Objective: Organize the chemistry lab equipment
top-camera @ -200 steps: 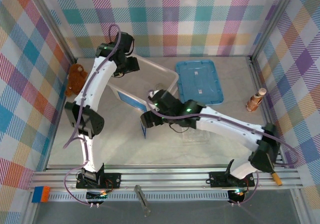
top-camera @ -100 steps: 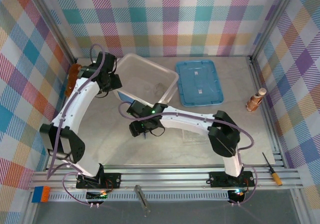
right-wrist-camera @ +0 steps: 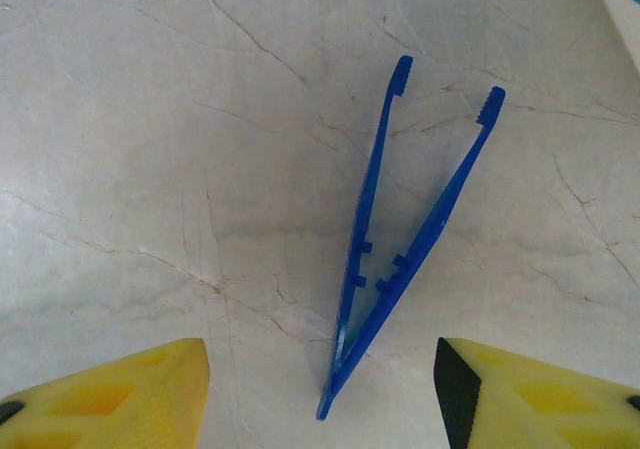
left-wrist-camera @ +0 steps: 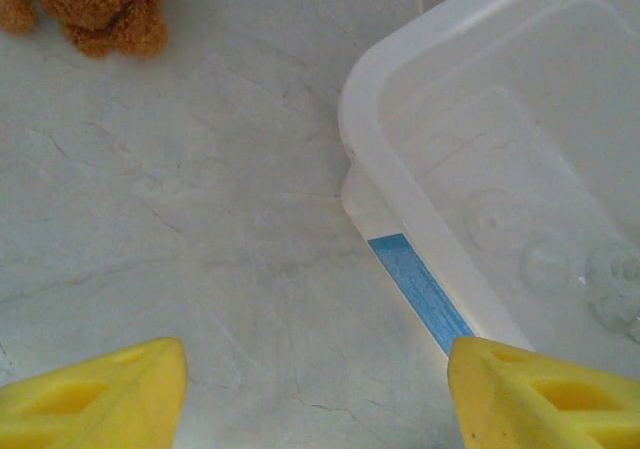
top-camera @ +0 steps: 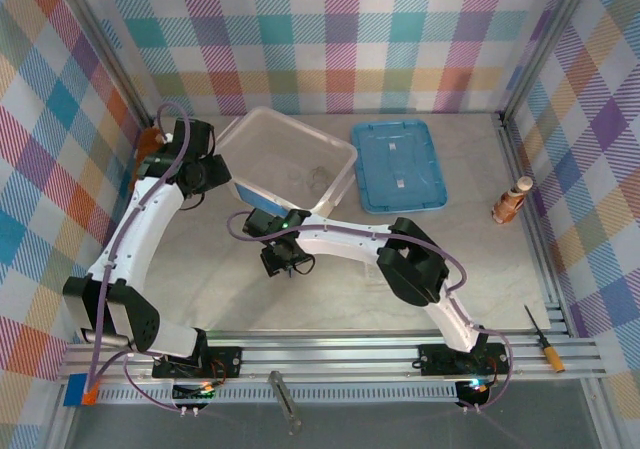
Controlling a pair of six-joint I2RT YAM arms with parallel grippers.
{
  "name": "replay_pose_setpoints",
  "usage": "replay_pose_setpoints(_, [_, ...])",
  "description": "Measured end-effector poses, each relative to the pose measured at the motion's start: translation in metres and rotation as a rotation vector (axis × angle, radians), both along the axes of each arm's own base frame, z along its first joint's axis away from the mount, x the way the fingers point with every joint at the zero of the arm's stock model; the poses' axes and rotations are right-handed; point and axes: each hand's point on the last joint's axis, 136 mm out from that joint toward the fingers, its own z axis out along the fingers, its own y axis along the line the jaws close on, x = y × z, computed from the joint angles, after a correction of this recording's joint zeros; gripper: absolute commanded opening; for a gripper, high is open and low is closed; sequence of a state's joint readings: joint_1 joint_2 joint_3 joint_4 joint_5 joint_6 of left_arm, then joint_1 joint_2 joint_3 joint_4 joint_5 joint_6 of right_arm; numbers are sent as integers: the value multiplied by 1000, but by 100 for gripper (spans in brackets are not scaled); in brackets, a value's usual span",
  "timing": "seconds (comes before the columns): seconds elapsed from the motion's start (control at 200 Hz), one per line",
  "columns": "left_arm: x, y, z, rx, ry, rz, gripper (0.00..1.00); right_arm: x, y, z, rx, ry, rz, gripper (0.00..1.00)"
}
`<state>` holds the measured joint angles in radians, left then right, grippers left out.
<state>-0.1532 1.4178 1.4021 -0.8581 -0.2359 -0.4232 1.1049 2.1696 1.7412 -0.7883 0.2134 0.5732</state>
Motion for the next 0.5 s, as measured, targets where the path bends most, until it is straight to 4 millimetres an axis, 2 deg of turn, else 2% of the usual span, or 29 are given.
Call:
replay_pose_setpoints(0.26, [3, -1, -1, -18, -13, -1, 69, 7, -3, -11, -10, 6, -33, 61])
replay_pose_setpoints(0.5, [2, 0, -2, -24, -14, 0, 68, 17, -9, -26, -29, 16, -57, 56])
